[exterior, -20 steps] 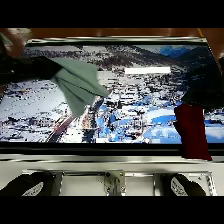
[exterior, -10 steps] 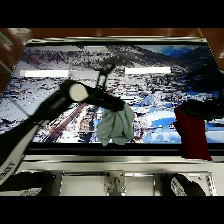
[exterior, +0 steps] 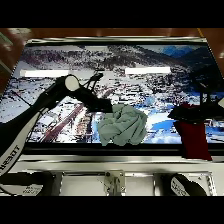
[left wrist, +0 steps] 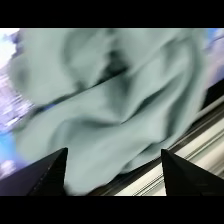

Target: Fold the shirts.

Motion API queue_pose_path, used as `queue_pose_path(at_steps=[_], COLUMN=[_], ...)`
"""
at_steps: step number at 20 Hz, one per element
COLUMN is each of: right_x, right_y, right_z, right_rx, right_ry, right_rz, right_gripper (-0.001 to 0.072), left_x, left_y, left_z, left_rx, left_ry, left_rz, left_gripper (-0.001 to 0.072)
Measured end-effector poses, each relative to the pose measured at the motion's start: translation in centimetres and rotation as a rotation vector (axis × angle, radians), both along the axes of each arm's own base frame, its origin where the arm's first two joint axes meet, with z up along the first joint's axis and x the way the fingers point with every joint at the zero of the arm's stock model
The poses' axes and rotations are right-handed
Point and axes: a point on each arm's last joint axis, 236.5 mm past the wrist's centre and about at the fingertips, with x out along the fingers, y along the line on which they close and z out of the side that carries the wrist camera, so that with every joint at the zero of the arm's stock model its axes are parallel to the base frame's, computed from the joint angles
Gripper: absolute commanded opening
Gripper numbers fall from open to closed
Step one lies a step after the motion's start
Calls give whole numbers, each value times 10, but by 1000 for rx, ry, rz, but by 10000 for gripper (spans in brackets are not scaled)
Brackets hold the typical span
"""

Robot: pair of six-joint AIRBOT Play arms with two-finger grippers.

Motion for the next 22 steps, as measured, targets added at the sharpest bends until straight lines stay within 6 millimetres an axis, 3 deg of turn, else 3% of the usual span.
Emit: queue_pose_path(at_steps=[3, 5, 9, 12, 13, 14, 15, 16, 19, 20, 21, 22], right_x=[10, 16, 26, 32, 34, 36, 37, 39, 48, 52, 54, 56], right_y=[18, 28, 42, 46, 48, 53, 57, 63, 79, 84, 89, 96], right_z=[-24, -39, -65, -79, -83, -87, -91, -96, -111, -116, -120, -124], right_rx=[112, 180, 279, 312, 316, 322, 320, 315, 291, 285, 280, 279], right_ry=[53, 91, 146, 167, 171, 173, 177, 177, 163, 157, 153, 153], right_rz=[18, 18, -2, -24, -25, -23, -16, -10, 2, -1, -3, -3], right_gripper=[624, 624, 624, 624, 624, 624, 623, 623, 623, 622, 581, 363], left_x=[-18, -44, -79, -88, -90, -92, -93, -93, -90, -89, -87, -85], left_y=[48, 57, 33, 11, 5, 0, -3, -5, -6, -6, -5, -4], left_z=[-19, -43, -79, -92, -96, -100, -104, -108, -114, -114, -114, -113], left_rx=[87, 104, 42, 4, -4, -9, -9, -10, -12, -14, -15, -18], left_ry=[82, 169, 241, 230, 227, 229, 231, 232, 229, 229, 223, 215], left_rz=[34, 47, 95, 123, 131, 139, 145, 151, 173, 176, 177, 178], left_gripper=[707, 708, 708, 699, 579, 375, 239, 226, 38, 37, 37, 37])
